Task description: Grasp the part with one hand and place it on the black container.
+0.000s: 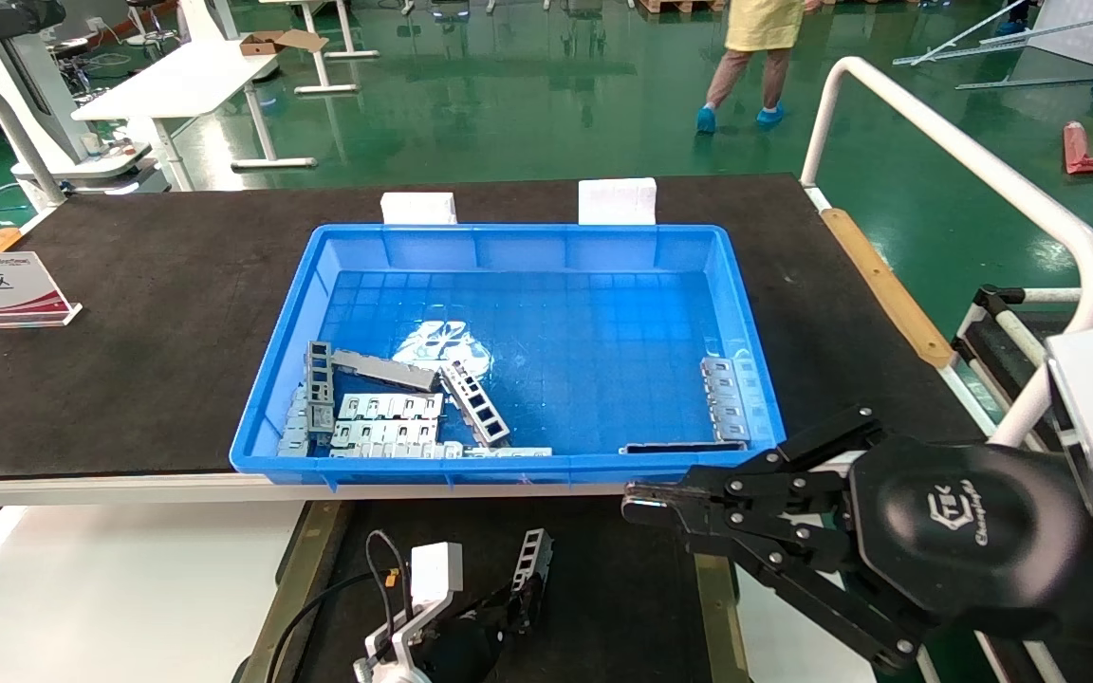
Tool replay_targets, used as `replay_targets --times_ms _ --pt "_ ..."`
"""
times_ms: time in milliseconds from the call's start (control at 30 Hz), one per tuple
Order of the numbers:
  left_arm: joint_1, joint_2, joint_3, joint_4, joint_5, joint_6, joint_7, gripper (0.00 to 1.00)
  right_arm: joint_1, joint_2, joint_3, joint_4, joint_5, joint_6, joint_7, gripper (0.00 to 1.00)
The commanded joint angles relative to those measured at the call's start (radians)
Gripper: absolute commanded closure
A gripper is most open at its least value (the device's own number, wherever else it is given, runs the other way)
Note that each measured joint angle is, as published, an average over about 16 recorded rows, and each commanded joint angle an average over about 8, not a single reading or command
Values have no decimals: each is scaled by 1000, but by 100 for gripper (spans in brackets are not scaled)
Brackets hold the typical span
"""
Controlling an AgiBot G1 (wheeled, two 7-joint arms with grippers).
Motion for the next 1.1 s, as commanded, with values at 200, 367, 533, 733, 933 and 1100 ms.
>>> replay_targets --times_ms 200,367,533,733,933,1100 --pt "-4 23 -9 35 2 18 -4 0 0 0 0 0 0 0 0 0" --pt "2 29 -16 33 11 23 -2 0 0 0 -1 0 0 0 0 0" --pt "14 20 -22 12 29 21 8 0 0 0 -1 0 1 0 0 0" --pt "37 -28 -33 -72 74 29 39 0 0 1 -1 0 1 1 -1 0" --pt "77 -125 -29 -215 138 77 90 0 0 1 -2 0 1 1 -1 0" --pt "101 -222 -21 -317 185 171 136 0 0 1 -2 0 1 1 -1 0"
